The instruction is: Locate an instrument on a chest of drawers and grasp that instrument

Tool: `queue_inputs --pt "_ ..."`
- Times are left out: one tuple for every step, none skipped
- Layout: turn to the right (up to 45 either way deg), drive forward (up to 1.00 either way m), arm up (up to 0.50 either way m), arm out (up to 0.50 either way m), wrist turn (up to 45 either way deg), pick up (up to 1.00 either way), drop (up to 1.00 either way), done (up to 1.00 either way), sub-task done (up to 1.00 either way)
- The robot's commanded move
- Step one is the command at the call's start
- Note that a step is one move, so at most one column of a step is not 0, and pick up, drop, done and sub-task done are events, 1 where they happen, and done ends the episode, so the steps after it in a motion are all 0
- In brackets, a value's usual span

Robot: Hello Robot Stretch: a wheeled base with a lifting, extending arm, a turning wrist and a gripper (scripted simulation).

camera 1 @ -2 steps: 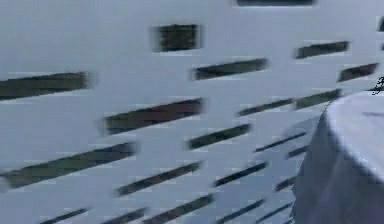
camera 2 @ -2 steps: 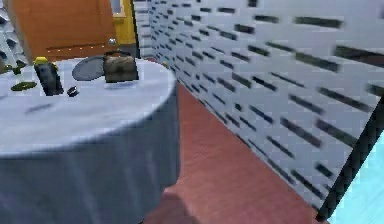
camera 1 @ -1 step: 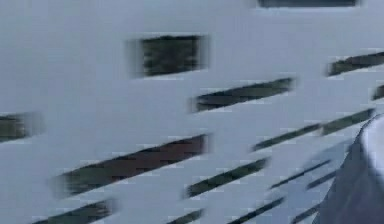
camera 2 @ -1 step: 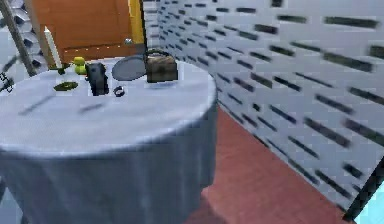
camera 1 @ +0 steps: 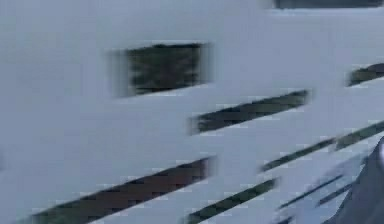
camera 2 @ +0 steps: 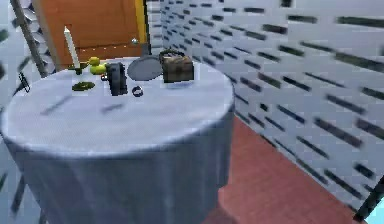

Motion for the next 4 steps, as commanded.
queue_inputs --pt "45.0 0.0 0.0 0.0 0.0 0.0 0.0 0.0 0.0" --pt "45.0 0.0 0.0 0.0 0.0 0.0 0.0 0.0 0.0" --pt "45.0 0.0 0.0 0.0 0.0 0.0 0.0 0.0 0.0" --pt "18.0 0.0 0.0 0.0 0.0 0.0 0.0 0.0 0.0"
